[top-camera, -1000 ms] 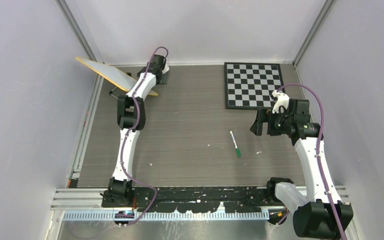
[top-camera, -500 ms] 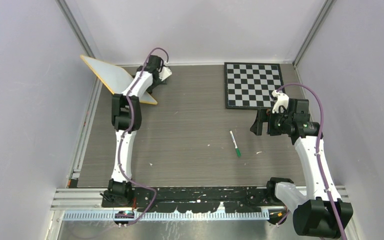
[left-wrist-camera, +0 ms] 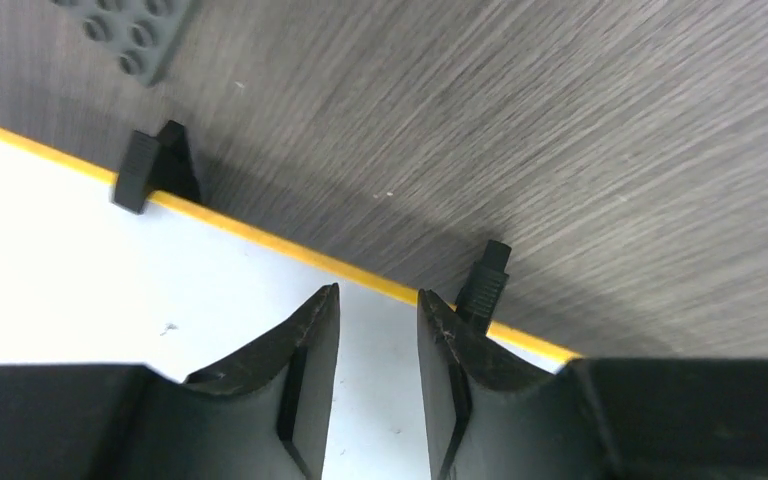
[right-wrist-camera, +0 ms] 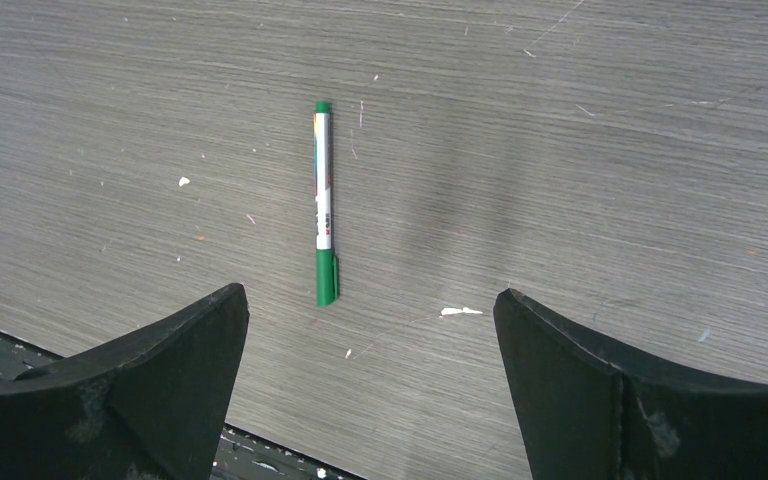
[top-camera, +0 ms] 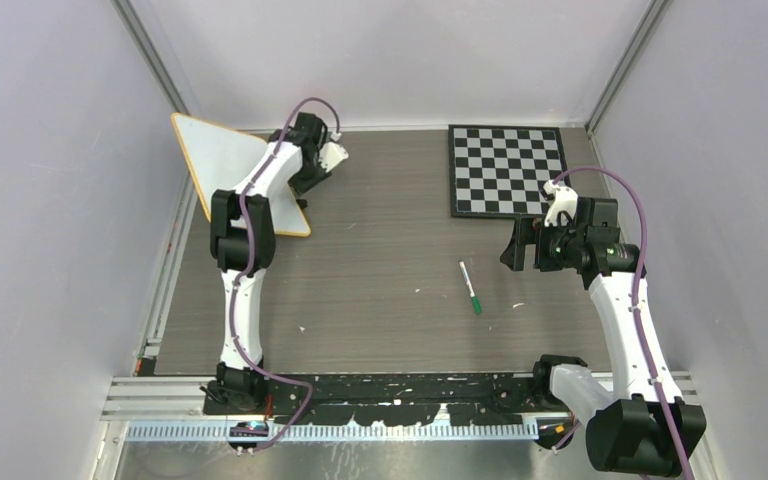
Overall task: Write a sentence on the whiteboard
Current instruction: Move the whiteboard to the center of the board.
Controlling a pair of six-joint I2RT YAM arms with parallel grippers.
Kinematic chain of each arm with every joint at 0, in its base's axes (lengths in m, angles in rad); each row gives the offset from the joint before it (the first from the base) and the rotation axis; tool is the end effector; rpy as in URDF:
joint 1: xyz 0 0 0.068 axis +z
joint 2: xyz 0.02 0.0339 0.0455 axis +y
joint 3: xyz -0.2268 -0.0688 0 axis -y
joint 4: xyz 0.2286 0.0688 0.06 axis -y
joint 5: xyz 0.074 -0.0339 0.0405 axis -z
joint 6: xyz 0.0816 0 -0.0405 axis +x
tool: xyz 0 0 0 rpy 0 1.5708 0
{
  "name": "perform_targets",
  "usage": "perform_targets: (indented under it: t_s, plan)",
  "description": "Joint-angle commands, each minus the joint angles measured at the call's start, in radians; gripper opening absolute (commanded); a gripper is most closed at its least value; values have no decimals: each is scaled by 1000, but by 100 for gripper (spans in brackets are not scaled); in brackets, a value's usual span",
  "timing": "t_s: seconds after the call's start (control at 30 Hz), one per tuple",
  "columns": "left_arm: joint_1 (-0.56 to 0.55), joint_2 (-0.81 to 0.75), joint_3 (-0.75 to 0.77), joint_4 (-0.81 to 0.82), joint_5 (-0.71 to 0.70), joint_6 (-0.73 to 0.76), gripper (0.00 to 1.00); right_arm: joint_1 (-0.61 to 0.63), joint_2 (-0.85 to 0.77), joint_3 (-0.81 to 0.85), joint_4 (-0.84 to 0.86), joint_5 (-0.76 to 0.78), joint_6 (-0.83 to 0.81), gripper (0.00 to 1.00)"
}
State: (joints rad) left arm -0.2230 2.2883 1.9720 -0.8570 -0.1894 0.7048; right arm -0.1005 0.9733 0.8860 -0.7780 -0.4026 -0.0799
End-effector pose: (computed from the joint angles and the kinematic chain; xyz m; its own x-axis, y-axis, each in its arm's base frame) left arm 0.4566 -0.0878 0.1282 -0.5903 0.7863 -0.1824 0.6939 0.6098 0.3830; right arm 0.2241 0.0095 0.2274 -0.7422 0.0010 -0.6701 -0.2204 0.9440 0.2456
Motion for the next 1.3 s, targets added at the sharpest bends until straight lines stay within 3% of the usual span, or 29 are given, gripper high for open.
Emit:
perform_targets:
  t_s: [0.0, 0.1, 0.33, 0.93, 1.1, 1.27]
  plan:
    - [1, -63, 169, -152, 90, -92, 37, -2, -13, 6, 35, -13, -3, 97]
    - [1, -43, 240, -245, 144, -111, 39, -2, -19, 4, 35, -12, -3, 97]
    - [2, -8, 232, -352, 256, -110, 46, -2, -28, 1, 35, -17, -4, 97]
    - [51, 97, 195, -196, 163, -138, 50, -2, -46, -4, 35, -23, -8, 97]
    - [54, 99, 155, -196, 182, -113, 41, -2, -45, -4, 36, -22, -9, 97]
    - [50, 43, 49, -178, 246, -93, 26, -3, -46, -3, 35, -24, -9, 97]
